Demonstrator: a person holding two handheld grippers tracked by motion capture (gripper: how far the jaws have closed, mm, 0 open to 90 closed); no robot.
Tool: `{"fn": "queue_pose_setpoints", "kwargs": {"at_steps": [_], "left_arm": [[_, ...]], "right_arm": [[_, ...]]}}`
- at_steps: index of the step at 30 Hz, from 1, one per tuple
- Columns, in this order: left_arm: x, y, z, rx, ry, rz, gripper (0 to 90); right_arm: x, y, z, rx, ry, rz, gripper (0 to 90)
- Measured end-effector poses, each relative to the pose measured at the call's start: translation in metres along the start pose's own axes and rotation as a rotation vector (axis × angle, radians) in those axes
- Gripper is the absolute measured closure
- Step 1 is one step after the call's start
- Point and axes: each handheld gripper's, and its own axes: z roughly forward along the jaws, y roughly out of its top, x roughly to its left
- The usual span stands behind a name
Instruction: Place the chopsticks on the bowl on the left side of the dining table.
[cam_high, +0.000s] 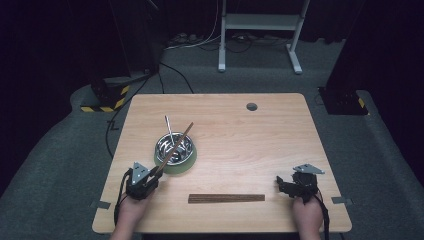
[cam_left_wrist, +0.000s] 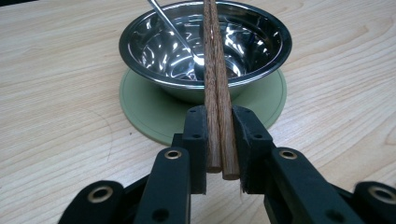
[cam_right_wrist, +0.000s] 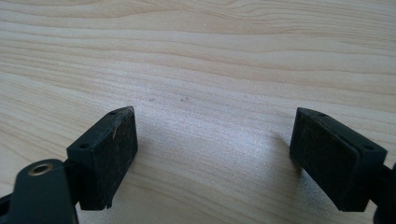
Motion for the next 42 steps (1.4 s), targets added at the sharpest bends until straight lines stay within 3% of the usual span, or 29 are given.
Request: {"fn": "queue_pose_setpoints", "kwargs": {"at_steps": [8, 11, 16, 23, 26, 35, 36, 37, 42], "left_arm": [[-0.0032, -0.0007, -0.0040, -0.001, -0.036, -0.014, 75.8], [-0.0035, -0.0005, -0.0072, 0.009, -0.053, 0.008, 75.8], [-0.0054, -0.0010, -0.0067, 0.003, -0.069, -0.009, 75.8], [-0.0082, -0.0025, -0.0065, 0.021, -0.095, 0.009, 75.8], [-0.0086, -0.0029, -0.0062, 0.023, -0.095, 0.006, 75.7], [-0.0074, -0.0022, -0.0058, 0.033, -0.085, 0.020, 56.5], [-0.0078, -0.0029, -0.0054, 0.035, -0.082, 0.024, 56.5], [-0.0064, -0.0043, -0.0053, 0.046, -0.058, 0.061, 54.5], [-0.0041, -0.0034, -0.0049, 0.033, -0.050, 0.046, 54.0]], "right_arm": [[0.0001, 0.0000, 0.0000, 0.000, 0.000, 0.000, 14.9], [0.0001, 0.0000, 0.0000, 0.000, -0.001, -0.001, 14.9], [0.0001, 0.0000, 0.0000, 0.000, 0.000, 0.000, 14.9], [0.0000, 0.0000, 0.0000, 0.000, 0.000, 0.000, 14.9], [0.0000, 0.0000, 0.0000, 0.000, 0.000, 0.000, 14.9], [0.0000, 0.0000, 0.0000, 0.000, 0.000, 0.000, 14.9], [0.0000, 0.0000, 0.0000, 0.000, 0.000, 0.000, 14.9], [0.0000, 0.0000, 0.0000, 0.000, 0.000, 0.000, 14.9], [0.0000, 0.0000, 0.0000, 0.000, 0.000, 0.000, 14.9]]}}
